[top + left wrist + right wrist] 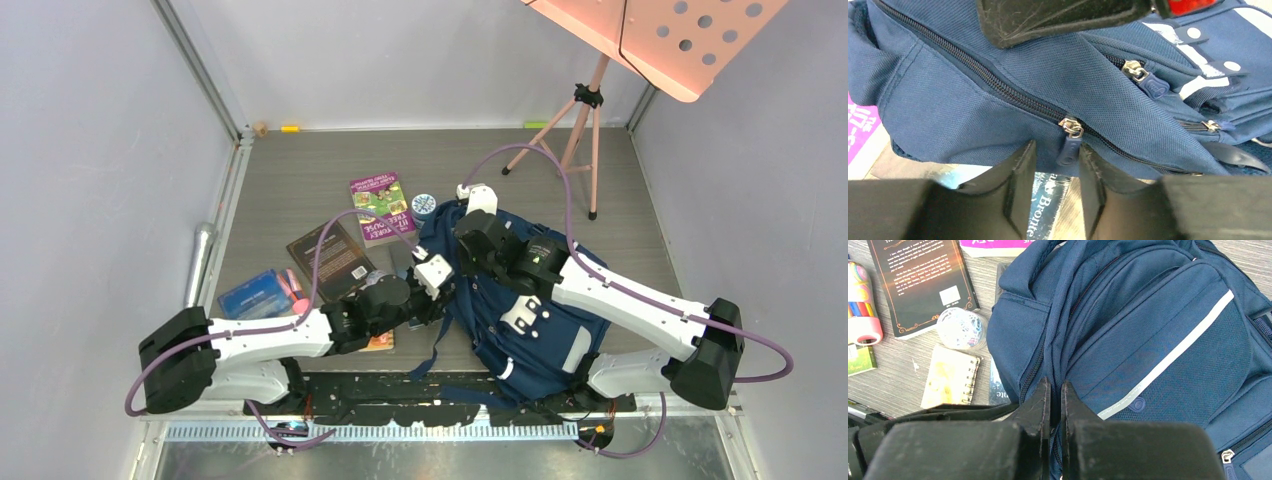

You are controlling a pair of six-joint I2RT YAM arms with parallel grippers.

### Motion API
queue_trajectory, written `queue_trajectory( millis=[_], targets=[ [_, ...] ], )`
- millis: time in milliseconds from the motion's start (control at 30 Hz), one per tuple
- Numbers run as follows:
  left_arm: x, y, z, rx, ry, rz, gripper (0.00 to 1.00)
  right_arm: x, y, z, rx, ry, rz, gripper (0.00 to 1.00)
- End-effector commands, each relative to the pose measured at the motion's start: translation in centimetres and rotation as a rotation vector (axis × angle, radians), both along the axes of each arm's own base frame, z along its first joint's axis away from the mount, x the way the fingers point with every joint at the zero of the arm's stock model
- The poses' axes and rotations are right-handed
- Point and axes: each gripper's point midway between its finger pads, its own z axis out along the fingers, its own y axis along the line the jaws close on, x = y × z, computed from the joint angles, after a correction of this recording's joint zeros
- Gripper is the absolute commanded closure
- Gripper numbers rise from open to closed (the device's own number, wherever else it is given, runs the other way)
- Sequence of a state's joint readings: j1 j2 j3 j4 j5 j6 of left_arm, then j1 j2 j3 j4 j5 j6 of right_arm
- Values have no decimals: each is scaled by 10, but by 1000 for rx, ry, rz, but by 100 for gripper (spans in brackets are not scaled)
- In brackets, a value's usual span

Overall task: Pack the student bag
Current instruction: Unzip the student bag at the center of the board.

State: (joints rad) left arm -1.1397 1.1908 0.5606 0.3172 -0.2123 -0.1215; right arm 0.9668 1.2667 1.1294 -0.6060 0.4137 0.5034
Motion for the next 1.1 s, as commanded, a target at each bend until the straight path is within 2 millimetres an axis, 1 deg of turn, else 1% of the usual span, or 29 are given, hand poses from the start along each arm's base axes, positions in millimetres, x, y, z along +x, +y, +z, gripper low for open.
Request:
queue_trajectory(
  millis=[0,33,100,167,200,367,533,667,767,900,1067],
  targets=[
    [6,-14,29,-90,-52,5,72,-9,-5,15,25,-13,27,100],
    [7,-14,30,-96,-53,5,79,-9,-5,14,24,-12,26,100],
    [6,-14,34,-109,-53,8,90,-10,-7,13,15,-9,26,100],
    [7,-12,38,-120,-53,18,98,-11,-9,10,6,-4,28,100],
    [8,-10,40,-123,-54,27,100,-12,-10,9,1,0,29,100],
    [13,3,48,-132,-39,100,100,-21,-15,-3,-35,37,61,100],
    [21,12,47,-87,14,156,100,-33,-19,-18,-66,86,102,100],
    [34,19,46,-86,70,191,100,-43,-19,-25,-62,124,143,100],
    [48,27,40,-76,129,216,100,-51,-16,-27,-47,150,184,100],
    [60,32,38,-57,155,220,100,-61,-11,-28,-39,177,240,100],
    [80,50,36,-16,197,280,100,-72,-11,-27,-53,191,278,100]
  ],
)
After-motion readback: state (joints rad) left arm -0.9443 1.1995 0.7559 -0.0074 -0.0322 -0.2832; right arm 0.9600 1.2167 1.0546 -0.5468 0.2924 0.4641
